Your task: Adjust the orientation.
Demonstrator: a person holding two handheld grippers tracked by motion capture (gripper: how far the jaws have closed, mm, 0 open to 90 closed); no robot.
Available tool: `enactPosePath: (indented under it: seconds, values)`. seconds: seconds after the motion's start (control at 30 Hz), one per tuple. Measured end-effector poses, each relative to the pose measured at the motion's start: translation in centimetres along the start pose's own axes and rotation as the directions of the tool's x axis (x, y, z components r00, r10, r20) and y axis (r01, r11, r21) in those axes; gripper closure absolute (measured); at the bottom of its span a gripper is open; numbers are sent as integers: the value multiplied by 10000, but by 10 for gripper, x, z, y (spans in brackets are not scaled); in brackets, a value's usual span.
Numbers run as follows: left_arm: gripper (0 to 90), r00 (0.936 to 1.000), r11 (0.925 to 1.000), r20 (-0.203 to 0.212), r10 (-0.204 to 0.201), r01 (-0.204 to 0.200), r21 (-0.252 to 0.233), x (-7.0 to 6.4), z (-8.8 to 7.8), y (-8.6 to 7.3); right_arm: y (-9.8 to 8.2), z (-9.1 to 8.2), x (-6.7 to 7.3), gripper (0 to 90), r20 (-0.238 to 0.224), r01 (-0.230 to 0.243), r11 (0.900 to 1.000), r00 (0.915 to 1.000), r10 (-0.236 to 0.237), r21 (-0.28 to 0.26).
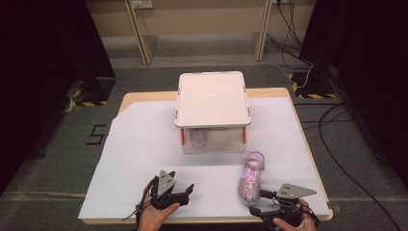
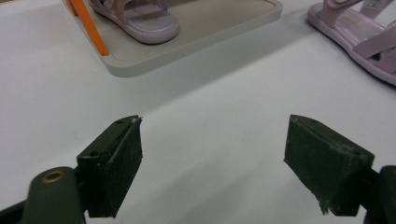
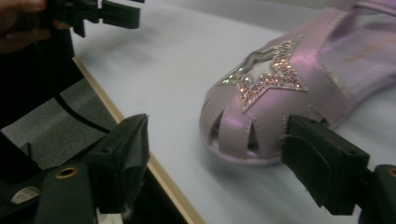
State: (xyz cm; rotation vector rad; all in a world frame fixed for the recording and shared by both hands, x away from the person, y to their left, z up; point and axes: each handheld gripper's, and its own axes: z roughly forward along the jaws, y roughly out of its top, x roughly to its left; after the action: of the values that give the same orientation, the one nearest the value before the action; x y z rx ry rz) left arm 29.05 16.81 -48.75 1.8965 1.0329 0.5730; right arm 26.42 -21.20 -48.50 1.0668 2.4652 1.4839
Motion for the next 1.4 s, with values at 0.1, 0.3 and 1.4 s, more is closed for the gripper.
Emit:
enactPosePath:
  seconds: [0.1,0.3,1.4]
  values:
    - [189,10000,10000,11,14,-14,12,0,0,0,2,10,10,245,-99,324,9993,9994,-322,166]
    - [189,10000,10000,0,14,-14,-75,0,0,0,7,27,24,246,-220,674,9967,9975,-665,450]
    - [189,10000,10000,44,-13,13,88,1,2,-2,28,-8,-28,309,2410,1381,9885,9632,-1194,-622]
